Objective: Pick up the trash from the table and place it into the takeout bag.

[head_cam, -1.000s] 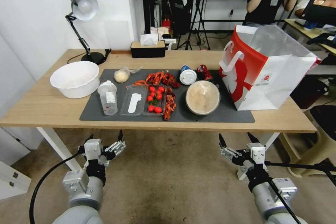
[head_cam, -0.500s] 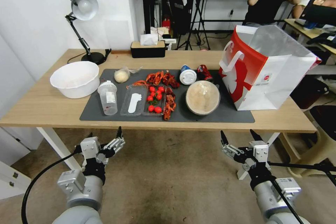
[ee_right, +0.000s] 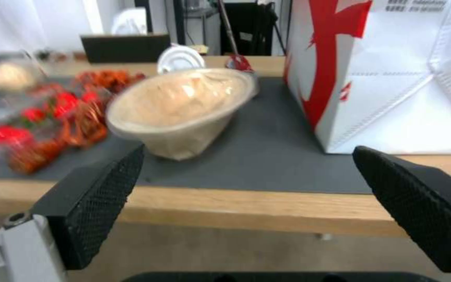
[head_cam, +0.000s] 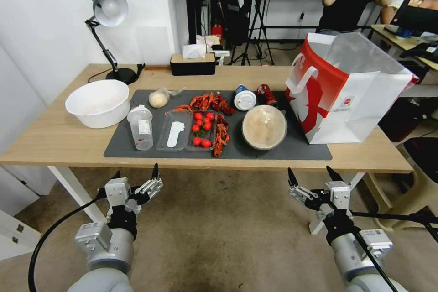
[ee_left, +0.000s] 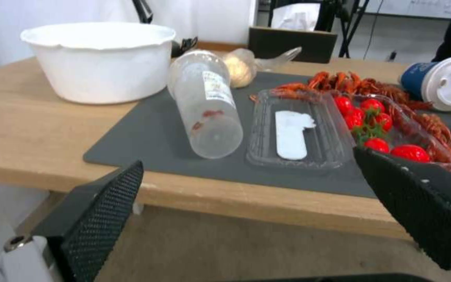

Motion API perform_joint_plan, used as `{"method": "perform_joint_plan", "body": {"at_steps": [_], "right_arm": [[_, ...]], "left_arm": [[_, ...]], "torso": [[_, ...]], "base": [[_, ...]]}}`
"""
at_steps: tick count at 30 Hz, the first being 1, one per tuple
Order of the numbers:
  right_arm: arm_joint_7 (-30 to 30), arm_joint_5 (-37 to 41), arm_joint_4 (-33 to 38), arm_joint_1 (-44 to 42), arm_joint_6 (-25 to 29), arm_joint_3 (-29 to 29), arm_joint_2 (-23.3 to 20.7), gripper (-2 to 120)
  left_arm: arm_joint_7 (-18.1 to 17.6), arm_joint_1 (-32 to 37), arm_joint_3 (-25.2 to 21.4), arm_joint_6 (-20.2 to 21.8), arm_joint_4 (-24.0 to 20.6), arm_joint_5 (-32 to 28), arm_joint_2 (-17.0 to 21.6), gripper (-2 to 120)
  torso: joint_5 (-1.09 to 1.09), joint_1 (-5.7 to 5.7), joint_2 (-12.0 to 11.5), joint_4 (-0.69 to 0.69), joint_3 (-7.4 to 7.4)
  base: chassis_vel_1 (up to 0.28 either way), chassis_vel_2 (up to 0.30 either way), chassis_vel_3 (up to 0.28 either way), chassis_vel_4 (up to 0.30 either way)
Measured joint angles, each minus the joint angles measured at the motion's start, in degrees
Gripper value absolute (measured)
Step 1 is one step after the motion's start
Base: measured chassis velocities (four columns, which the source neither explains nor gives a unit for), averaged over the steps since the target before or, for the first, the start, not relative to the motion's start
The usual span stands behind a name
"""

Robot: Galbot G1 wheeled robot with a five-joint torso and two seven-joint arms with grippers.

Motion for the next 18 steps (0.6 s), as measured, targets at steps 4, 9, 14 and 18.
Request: {"method": "perform_joint_plan", "body": {"at_steps": [4, 9, 14, 18], "right_arm": [[1.3, 8.1, 0.0, 0.8, -1.2, -0.3, -0.6, 100], [6.5, 28.3, 0.1, 3.8, -3.8, -1.2, -1.4, 100], [12.3, 43.7, 0.8, 6.6, -5.4, -1.6, -1.7, 100], [16.9, 54.8, 0.8, 9.1, -6.5, -1.7, -2.1, 100]], "left_arm": [[0.7, -0.1, -0.5, -0.7, 0.5, 0.7, 0.4, 100], [1.6, 0.3, -0.7, -2.1, 1.2, 1.6, 0.2, 100], [2.1, 0.3, -0.5, -3.1, 1.6, 1.8, -0.2, 100], [2.1, 0.0, -0.5, -3.1, 2.0, 1.8, 0.1, 100]], "torso": [[0.0, 0.0, 0.0, 0.0, 0.0], [0.01, 0.0, 0.0, 0.0, 0.0], [0.0, 0.0, 0.0, 0.0, 0.0], [0.0, 0.0, 0.0, 0.02, 0.0]], "base": [[0.0, 0.0, 0.0, 0.0], [0.0, 0.0, 0.0, 0.0], [0.0, 0.0, 0.0, 0.0], [0.0, 0.0, 0.0, 0.0]]}}
